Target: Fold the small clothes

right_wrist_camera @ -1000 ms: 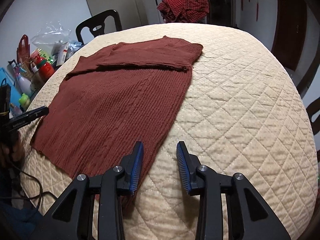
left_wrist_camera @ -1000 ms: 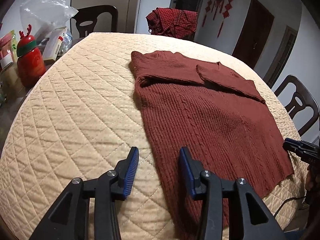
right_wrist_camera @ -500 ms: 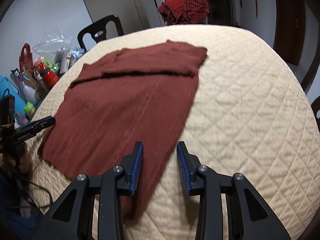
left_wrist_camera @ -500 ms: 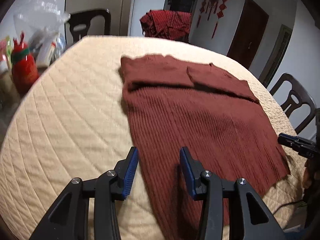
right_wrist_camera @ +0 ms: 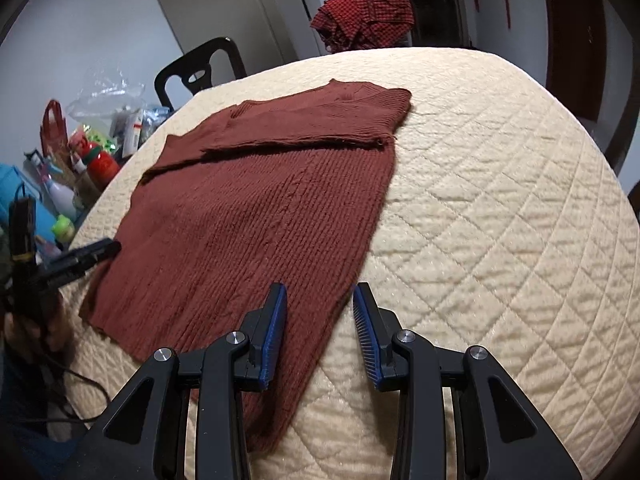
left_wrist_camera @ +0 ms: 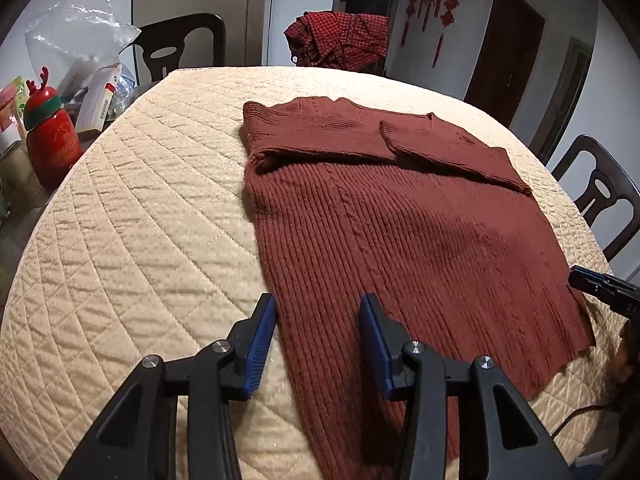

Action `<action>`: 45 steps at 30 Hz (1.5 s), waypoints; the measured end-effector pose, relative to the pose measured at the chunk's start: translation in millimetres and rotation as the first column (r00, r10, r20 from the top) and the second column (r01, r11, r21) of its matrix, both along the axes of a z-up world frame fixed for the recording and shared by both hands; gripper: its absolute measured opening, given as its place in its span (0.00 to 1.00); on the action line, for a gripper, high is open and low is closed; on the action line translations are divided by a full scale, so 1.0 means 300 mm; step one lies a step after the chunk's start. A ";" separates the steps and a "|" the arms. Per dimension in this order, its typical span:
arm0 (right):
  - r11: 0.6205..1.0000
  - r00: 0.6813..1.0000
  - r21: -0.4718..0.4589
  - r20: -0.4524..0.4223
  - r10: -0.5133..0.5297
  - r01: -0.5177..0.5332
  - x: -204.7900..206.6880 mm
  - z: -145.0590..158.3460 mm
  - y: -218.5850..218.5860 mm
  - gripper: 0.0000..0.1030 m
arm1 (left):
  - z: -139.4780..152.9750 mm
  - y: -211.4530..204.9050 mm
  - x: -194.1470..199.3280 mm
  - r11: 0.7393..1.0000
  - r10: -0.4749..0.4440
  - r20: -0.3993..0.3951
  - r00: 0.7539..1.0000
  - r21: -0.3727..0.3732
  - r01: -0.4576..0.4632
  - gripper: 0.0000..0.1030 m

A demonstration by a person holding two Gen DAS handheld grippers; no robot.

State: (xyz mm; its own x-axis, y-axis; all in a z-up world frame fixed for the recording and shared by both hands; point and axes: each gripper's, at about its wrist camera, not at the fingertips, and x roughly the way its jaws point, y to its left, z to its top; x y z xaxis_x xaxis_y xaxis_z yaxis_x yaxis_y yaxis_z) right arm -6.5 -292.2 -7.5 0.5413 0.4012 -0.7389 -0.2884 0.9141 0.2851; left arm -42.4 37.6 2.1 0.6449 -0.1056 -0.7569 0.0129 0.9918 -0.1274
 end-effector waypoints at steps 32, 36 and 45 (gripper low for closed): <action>0.939 0.986 0.339 -0.128 0.109 -0.060 -0.080 -0.041 -0.025 0.29 | -0.007 -0.001 -0.137 0.972 -0.012 -0.005 1.000 -0.235 0.010 0.34; 0.933 0.979 0.350 -0.144 0.146 -0.087 -0.098 -0.058 -0.015 0.16 | -0.020 0.022 -0.154 0.960 -0.002 -0.010 1.000 -0.278 -0.001 0.24; 0.901 0.991 0.420 -0.034 0.131 -0.105 -0.106 0.052 -0.061 0.09 | 0.066 0.062 -0.157 0.930 0.001 0.093 0.996 -0.367 0.034 0.10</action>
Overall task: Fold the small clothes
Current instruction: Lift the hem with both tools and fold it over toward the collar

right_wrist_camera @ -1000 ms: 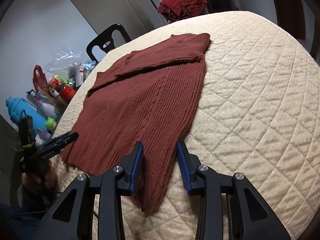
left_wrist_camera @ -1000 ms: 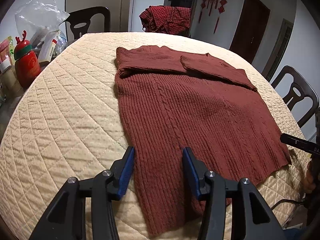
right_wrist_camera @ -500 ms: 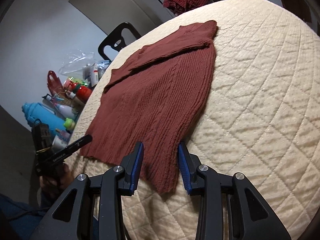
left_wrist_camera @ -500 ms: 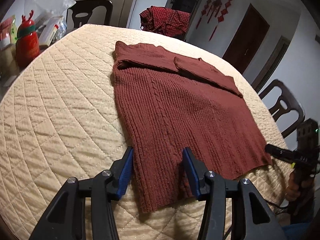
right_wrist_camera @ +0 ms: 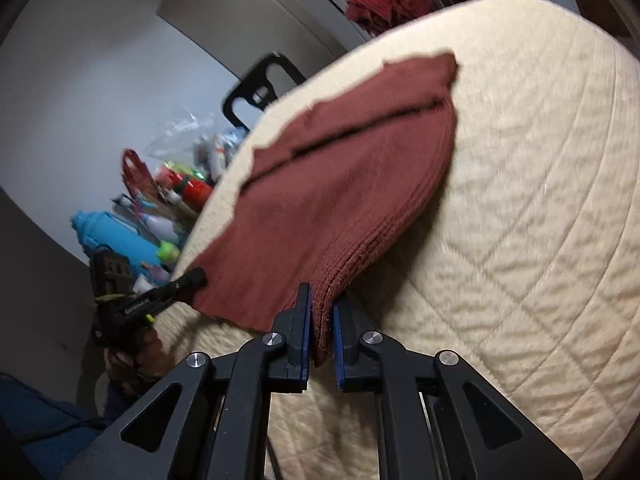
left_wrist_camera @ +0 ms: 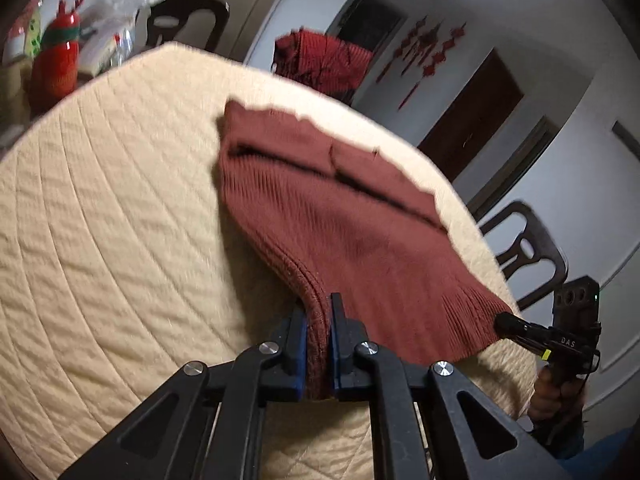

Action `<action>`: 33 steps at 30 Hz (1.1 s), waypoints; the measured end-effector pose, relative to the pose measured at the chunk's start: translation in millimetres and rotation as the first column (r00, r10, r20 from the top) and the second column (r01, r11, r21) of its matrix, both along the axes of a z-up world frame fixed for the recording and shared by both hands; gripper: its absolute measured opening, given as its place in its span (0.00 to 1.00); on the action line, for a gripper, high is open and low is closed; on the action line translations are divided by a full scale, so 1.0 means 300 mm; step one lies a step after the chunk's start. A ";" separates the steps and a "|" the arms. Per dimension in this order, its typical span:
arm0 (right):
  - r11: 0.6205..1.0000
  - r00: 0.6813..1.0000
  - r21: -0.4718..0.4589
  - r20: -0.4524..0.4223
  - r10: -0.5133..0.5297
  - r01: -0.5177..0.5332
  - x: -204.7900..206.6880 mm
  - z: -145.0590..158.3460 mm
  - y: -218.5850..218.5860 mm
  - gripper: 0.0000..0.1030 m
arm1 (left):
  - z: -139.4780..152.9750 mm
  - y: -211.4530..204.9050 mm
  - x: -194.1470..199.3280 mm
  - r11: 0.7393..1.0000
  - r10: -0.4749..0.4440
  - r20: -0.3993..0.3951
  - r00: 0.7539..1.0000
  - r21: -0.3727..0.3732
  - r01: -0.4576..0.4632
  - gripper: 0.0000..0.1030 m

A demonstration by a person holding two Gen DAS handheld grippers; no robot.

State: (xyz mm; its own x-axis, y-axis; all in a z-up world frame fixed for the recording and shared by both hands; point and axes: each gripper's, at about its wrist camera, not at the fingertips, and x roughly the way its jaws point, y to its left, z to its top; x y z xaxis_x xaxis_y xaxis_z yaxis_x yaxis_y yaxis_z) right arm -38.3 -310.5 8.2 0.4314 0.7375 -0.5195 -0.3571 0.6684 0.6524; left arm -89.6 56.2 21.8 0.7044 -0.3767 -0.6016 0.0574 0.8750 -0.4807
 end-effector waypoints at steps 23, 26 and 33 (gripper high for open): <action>0.989 0.982 0.129 0.162 -0.092 0.072 0.114 0.195 -0.057 0.08 | 0.193 0.124 0.143 0.995 0.086 0.176 0.981 -0.074 -0.074 0.09; 0.992 0.986 0.094 0.137 -0.095 0.082 0.214 0.184 -0.038 0.08 | 0.169 0.121 0.244 0.995 0.093 0.139 0.986 -0.045 -0.088 0.09; 0.989 0.991 0.098 0.063 -0.120 0.113 0.456 0.148 -0.017 0.08 | 0.138 0.111 0.475 0.996 0.094 0.082 0.992 -0.011 -0.093 0.09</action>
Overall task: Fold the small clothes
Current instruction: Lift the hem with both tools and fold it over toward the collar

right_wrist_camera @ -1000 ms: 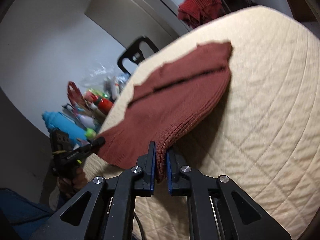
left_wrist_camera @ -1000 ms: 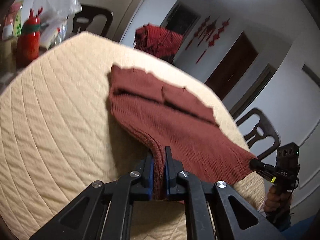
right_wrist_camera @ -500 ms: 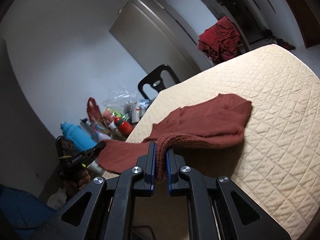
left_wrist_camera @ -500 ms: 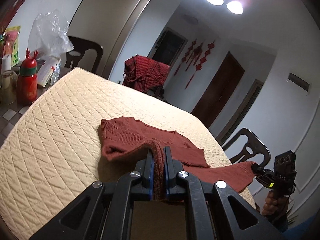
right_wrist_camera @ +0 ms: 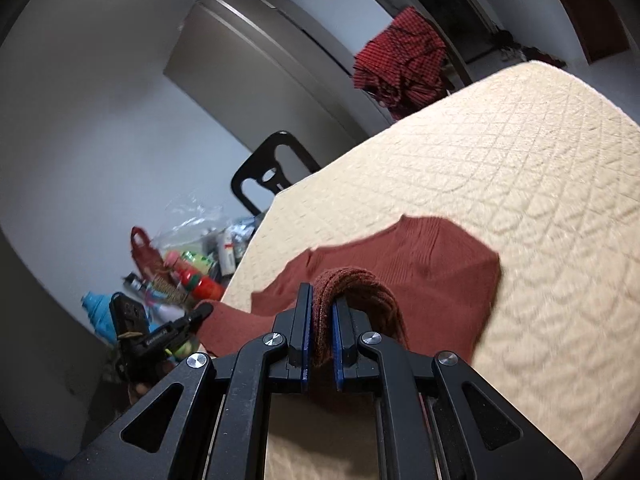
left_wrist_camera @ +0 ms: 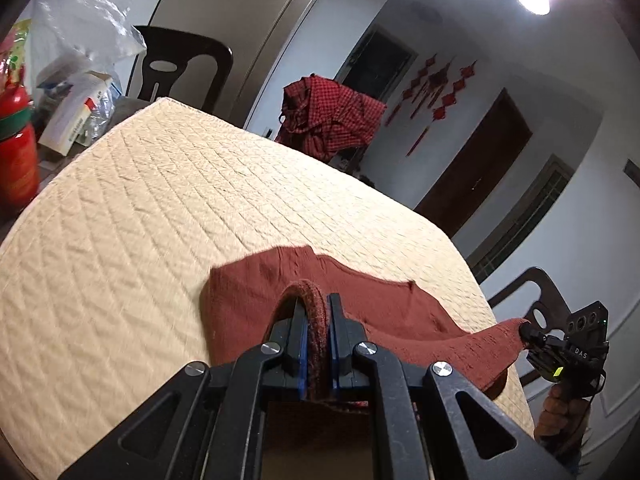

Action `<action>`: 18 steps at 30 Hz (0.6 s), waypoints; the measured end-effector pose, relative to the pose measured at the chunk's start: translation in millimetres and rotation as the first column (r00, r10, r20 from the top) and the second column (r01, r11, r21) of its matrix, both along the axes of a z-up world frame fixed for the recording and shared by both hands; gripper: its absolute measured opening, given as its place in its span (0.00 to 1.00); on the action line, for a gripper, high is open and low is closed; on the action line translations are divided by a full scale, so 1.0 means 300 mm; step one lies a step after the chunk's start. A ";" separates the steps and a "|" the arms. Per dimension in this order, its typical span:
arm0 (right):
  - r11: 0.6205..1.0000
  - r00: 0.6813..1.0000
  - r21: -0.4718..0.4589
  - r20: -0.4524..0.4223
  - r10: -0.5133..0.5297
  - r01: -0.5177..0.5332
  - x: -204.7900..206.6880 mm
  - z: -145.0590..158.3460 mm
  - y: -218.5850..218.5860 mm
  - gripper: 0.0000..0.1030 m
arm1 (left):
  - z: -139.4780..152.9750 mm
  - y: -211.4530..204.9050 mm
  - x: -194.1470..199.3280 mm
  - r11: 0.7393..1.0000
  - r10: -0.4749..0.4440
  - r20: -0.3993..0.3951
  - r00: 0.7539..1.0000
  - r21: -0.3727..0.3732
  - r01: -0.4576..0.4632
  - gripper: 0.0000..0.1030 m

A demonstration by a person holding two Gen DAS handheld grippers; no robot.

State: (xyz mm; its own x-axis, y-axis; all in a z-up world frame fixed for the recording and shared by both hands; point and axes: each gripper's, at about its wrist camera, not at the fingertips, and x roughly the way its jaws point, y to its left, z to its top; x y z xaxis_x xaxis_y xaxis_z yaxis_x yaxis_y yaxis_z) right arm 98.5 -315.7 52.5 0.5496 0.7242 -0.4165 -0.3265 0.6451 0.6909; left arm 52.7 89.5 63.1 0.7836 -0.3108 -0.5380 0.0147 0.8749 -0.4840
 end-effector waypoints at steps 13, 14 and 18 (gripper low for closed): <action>0.997 0.971 -0.011 -0.227 -0.074 0.074 0.215 -0.186 -0.018 0.08 | -0.163 0.032 0.212 0.997 0.035 -0.172 0.984 -0.062 -0.046 0.09; 0.997 0.970 -0.006 -0.230 -0.075 0.076 0.223 -0.183 -0.018 0.09 | -0.163 0.034 0.218 0.996 0.037 -0.174 0.984 -0.071 -0.050 0.09; 0.997 0.962 -0.012 -0.265 -0.073 0.073 0.286 -0.192 0.006 0.11 | -0.167 0.026 0.247 0.994 0.045 -0.185 0.982 -0.087 -0.062 0.10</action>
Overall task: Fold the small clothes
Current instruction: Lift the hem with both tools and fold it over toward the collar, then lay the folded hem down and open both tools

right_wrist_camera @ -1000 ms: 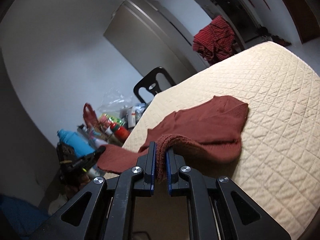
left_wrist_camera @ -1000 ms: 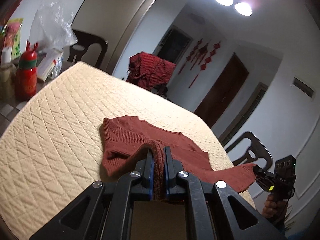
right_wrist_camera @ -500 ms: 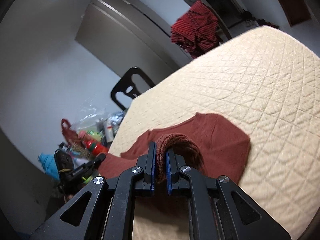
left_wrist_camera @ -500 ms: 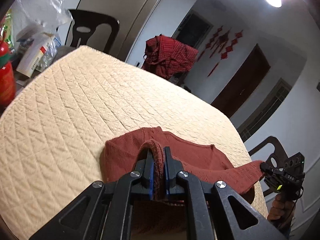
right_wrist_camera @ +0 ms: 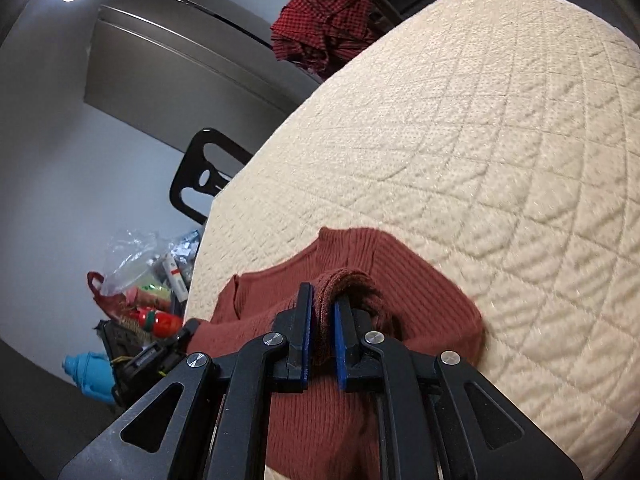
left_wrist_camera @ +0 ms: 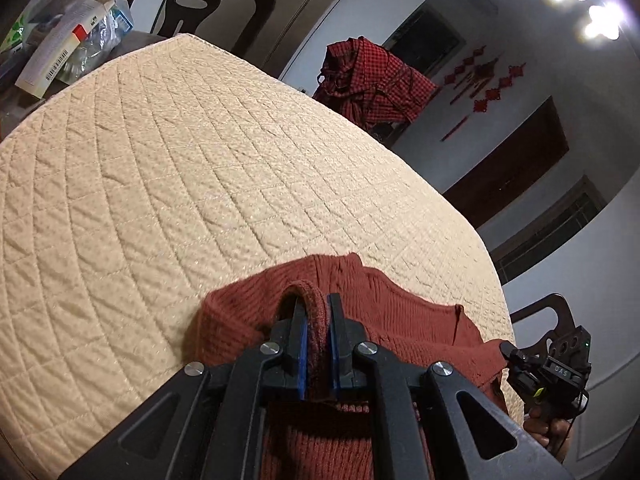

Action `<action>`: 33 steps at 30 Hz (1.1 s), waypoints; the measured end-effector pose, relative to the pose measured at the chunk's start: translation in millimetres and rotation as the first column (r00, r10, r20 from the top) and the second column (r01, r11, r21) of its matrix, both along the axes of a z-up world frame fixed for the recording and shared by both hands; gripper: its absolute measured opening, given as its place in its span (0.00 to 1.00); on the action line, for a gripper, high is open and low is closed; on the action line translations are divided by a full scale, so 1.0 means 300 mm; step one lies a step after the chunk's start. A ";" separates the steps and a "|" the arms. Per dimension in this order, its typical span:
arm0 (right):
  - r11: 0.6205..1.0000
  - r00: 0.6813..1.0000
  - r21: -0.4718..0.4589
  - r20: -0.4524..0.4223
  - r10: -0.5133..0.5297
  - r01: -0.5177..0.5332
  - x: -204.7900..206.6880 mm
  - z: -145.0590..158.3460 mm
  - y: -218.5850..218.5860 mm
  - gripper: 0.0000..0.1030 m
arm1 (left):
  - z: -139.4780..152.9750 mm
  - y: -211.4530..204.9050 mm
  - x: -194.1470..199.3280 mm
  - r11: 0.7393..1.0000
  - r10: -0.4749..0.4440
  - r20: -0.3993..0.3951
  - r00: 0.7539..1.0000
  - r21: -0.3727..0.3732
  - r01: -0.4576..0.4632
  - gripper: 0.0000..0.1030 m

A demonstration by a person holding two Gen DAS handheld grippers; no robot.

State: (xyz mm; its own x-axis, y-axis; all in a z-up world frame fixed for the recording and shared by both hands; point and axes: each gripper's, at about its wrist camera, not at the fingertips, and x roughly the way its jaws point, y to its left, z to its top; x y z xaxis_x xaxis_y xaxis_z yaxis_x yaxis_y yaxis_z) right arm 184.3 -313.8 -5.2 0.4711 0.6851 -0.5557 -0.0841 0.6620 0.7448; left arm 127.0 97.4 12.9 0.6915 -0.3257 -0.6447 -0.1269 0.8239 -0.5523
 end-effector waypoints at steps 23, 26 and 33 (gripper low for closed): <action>0.971 0.988 -0.240 0.153 0.015 0.022 -0.335 0.041 -0.041 0.35 | -0.007 -0.082 -0.277 0.954 -0.050 0.048 0.998 0.299 0.034 0.39; 0.966 0.987 -0.260 0.157 0.039 0.003 -0.374 0.026 -0.052 0.35 | -0.031 -0.077 -0.287 0.959 -0.056 0.031 0.998 0.279 0.045 0.39; 0.944 0.982 -0.330 0.174 0.069 -0.008 -0.363 0.027 -0.025 0.05 | -0.029 -0.092 -0.287 0.952 -0.062 0.016 0.998 0.302 0.054 0.26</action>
State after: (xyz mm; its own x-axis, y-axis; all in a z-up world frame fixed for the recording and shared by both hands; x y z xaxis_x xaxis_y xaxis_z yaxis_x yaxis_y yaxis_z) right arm 75.5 -321.3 2.9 0.5608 0.5000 -0.6599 -0.2272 0.8594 0.4580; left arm 40.8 69.8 4.2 0.6945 -0.1592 -0.7017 -0.0633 0.9579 -0.2800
